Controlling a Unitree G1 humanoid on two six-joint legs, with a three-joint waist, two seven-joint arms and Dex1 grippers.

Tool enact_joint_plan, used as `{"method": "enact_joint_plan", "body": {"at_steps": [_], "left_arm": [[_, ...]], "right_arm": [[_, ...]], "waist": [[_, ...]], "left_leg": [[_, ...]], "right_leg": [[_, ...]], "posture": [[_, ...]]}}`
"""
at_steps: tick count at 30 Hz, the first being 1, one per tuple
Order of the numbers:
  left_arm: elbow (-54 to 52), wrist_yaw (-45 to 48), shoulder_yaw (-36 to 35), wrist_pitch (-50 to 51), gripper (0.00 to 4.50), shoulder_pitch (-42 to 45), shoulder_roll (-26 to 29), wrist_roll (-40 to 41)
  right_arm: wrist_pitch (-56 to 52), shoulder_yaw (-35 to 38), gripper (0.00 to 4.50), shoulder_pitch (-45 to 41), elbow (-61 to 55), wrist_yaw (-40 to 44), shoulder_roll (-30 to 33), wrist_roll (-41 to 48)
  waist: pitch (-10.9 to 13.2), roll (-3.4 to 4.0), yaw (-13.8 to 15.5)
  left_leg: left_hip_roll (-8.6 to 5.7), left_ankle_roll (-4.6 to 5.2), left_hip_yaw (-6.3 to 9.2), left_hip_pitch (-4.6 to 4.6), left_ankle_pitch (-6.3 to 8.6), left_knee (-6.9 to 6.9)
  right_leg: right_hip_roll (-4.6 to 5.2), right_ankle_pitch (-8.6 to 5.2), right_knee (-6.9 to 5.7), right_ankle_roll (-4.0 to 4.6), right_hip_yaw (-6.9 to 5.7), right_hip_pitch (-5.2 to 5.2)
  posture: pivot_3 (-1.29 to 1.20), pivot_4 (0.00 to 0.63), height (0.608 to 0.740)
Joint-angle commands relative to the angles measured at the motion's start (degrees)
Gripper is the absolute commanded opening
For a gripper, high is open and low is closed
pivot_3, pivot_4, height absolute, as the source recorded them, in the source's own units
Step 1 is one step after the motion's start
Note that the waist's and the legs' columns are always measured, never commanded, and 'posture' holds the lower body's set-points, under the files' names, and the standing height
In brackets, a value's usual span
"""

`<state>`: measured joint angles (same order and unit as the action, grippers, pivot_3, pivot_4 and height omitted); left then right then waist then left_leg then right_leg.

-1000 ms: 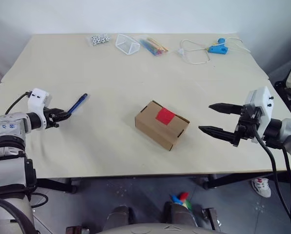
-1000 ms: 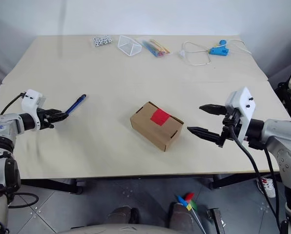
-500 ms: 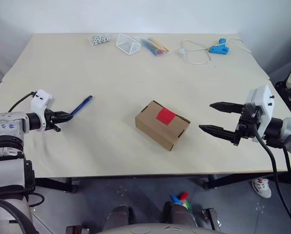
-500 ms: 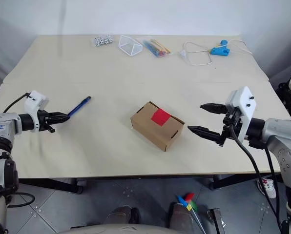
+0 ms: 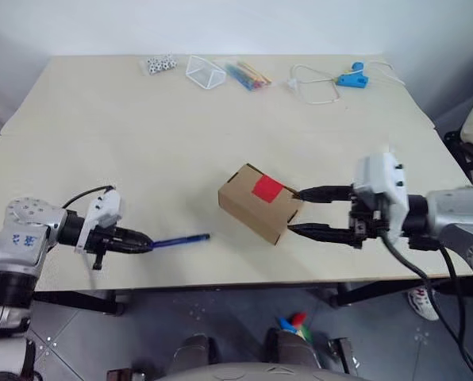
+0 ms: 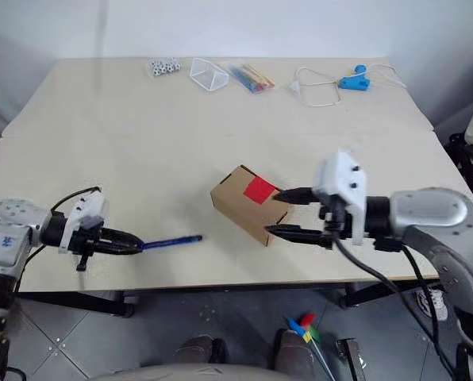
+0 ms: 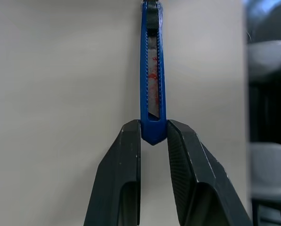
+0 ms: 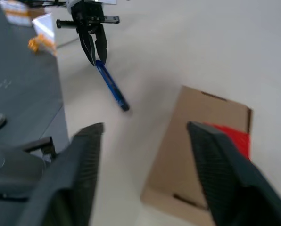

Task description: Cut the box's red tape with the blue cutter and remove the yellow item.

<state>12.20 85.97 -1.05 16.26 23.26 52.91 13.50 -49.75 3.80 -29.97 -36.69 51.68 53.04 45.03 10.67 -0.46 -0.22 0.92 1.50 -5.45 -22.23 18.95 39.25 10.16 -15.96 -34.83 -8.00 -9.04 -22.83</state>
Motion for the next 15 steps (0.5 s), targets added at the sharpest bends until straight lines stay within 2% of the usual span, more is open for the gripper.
{"method": "enact_joint_plan", "body": {"at_steps": [1,5,8,12,15], "left_arm": [[-4.6,1.6,-0.3,-4.4,0.79,-2.5,0.7,1.5],[-11.3,-0.7,0.2,-4.8,0.79,-4.8,-1.1,3.2],[-13.8,-1.6,0.3,-4.9,0.79,-5.9,-1.3,3.7],[-17.9,-2.4,0.2,-3.6,0.79,-10.2,0.3,3.7],[-19.3,-3.0,-0.3,-4.1,0.79,-13.0,1.4,3.3]], "right_arm": [[-0.9,-4.2,1.48,-2.6,-1.9,-0.7,0.4,-1.6],[2.4,-11.8,0.05,-3.0,-3.4,0.0,-1.4,-6.1],[6.1,-18.3,0.02,-4.0,-2.7,-1.7,-3.1,-13.8],[17.0,-29.5,0.02,-4.7,-1.1,0.1,-6.8,-26.6],[22.1,-33.9,0.02,-4.5,1.1,0.6,-9.2,-32.7]], "waist": [[0.0,0.00,0.2],[0.0,0.00,0.3],[0.0,0.00,0.1],[0.0,0.00,-0.4],[0.0,0.01,-0.4]], "left_leg": [[0.00,0.00,0.03,-0.01,0.00,0.00],[-0.09,0.09,0.03,-0.05,0.05,0.00],[-0.11,0.10,0.03,-0.08,0.06,0.00],[-0.07,0.09,-0.07,-0.06,0.06,-0.02],[-0.07,0.08,-0.09,-0.08,0.06,-0.04]], "right_leg": [[0.02,0.00,-0.01,0.00,-0.02,0.00],[0.08,0.00,-0.01,0.00,-0.06,0.00],[0.08,0.00,0.00,0.00,-0.08,-0.02],[0.04,0.00,-0.02,0.00,-0.04,-0.11],[0.04,0.00,-0.11,0.00,-0.04,-0.21]], "posture": [[0.00,0.150,0.740],[0.00,0.150,0.740],[0.00,0.150,0.740],[0.00,0.150,0.740],[0.00,0.150,0.740]]}}
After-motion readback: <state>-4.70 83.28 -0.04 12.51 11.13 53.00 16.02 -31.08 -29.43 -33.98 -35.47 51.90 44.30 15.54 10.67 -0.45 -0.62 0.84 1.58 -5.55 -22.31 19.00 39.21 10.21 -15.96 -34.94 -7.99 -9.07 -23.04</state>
